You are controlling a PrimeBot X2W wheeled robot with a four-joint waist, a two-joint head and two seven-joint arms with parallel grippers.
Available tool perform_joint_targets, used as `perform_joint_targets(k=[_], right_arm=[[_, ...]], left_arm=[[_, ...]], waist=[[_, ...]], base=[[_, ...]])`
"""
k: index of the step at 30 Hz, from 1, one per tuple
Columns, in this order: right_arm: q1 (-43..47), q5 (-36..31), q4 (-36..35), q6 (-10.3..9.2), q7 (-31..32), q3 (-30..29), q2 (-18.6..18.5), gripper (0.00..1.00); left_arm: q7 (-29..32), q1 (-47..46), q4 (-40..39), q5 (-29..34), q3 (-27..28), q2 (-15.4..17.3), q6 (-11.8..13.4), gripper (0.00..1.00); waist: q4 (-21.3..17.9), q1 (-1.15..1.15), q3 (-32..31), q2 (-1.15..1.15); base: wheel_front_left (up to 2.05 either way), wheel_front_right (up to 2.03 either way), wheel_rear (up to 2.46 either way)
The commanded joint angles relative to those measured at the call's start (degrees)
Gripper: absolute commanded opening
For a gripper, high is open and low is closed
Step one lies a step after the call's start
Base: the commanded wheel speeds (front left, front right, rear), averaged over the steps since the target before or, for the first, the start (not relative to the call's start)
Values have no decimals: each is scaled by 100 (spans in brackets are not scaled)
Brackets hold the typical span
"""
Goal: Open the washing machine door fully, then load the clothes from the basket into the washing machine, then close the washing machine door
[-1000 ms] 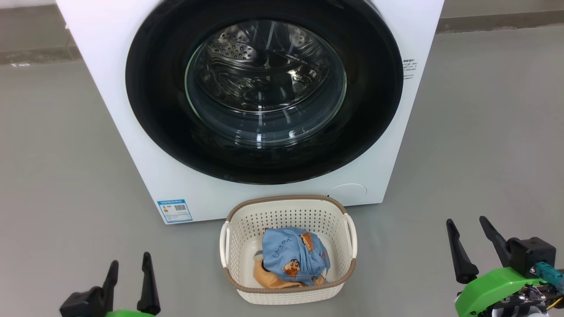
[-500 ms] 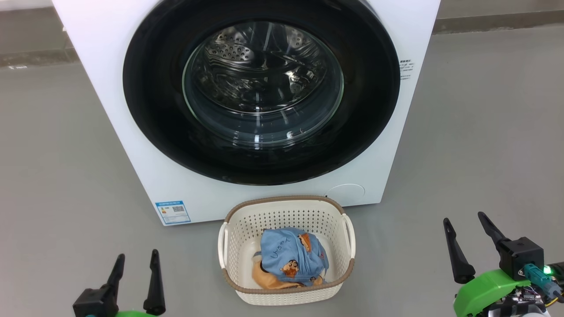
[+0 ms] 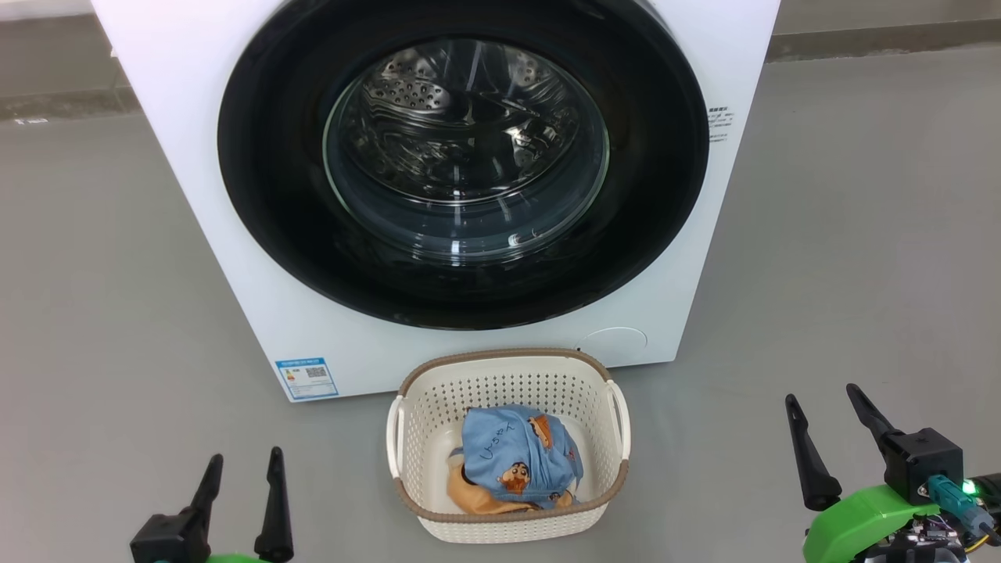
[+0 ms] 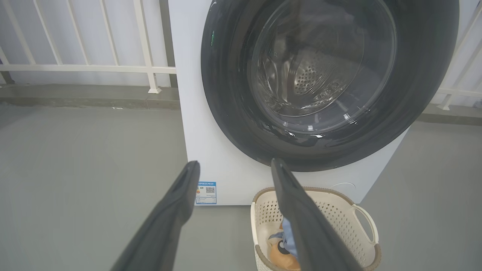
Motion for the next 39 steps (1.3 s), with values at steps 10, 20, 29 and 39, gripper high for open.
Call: perform_joint_targets(k=[10, 20, 29, 39], right_arm=[[-119, -49, -146, 31, -71, 104, -58, 100], [-119, -32, -150, 31, -65, 102, -77, 100], [-133, -19, -152, 31, -65, 112, -75, 100], [-125, -35, -180, 31, -50, 91, -66, 100]], left_arm=[[-75, -286, -86, -61, 148, 139, 48, 100], [-76, -295, -63, -49, 114, 161, 73, 100], [-77, -310, -96, -43, 111, 170, 82, 100], [-77, -302, -233, -50, 197, 116, 78, 100]], waist=[[9, 0, -1, 0], [4, 0, 9, 0], [-1, 0, 32, 0], [-13, 0, 47, 0]], base=[[0, 0, 0], [11, 11, -22], [77, 77, -154], [118, 118, -237]])
